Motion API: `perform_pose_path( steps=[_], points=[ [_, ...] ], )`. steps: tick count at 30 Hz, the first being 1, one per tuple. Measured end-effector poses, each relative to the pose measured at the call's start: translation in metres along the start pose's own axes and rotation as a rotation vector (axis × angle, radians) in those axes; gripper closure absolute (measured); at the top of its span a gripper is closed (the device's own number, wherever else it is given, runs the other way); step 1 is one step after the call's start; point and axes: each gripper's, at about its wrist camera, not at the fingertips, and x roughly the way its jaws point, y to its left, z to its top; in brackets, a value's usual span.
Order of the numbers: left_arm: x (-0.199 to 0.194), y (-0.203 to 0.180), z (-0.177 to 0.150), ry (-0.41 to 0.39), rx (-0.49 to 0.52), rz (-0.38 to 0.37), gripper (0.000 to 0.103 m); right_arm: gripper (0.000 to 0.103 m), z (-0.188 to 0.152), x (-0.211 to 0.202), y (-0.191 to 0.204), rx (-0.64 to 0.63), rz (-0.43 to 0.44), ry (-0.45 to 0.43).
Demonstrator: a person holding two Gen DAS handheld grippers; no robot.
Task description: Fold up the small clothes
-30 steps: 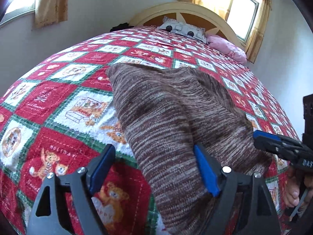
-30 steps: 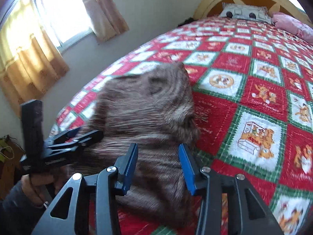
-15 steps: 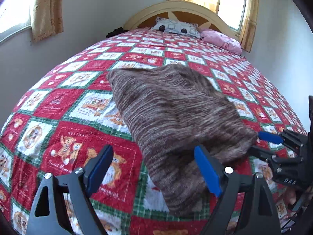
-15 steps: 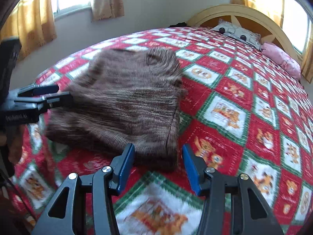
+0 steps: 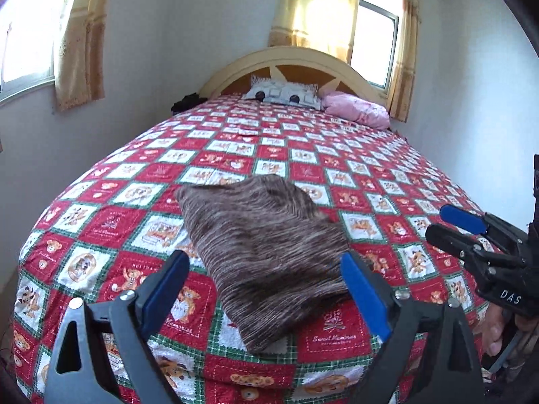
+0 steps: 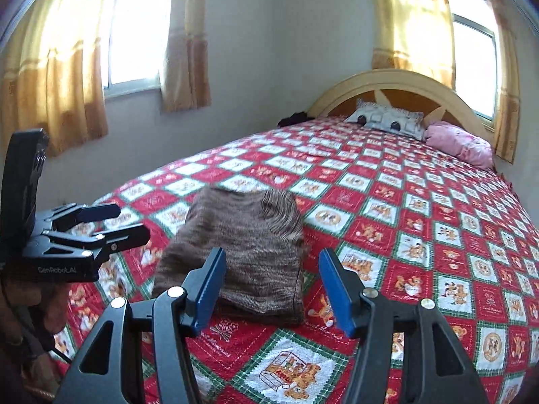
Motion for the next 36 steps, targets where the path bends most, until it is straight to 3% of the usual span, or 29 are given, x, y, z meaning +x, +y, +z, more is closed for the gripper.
perform_pose_path(
  steps=[24,36],
  points=[
    [-0.010,-0.014,0.001,-0.023,0.038,0.005,0.005,0.040,0.001,-0.034,-0.021,0.081,-0.046,-0.088],
    [-0.024,-0.018,0.011,-0.055,0.056,0.053,0.001,0.040,0.008,-0.056,-0.019,0.085,-0.055,-0.170]
  ],
)
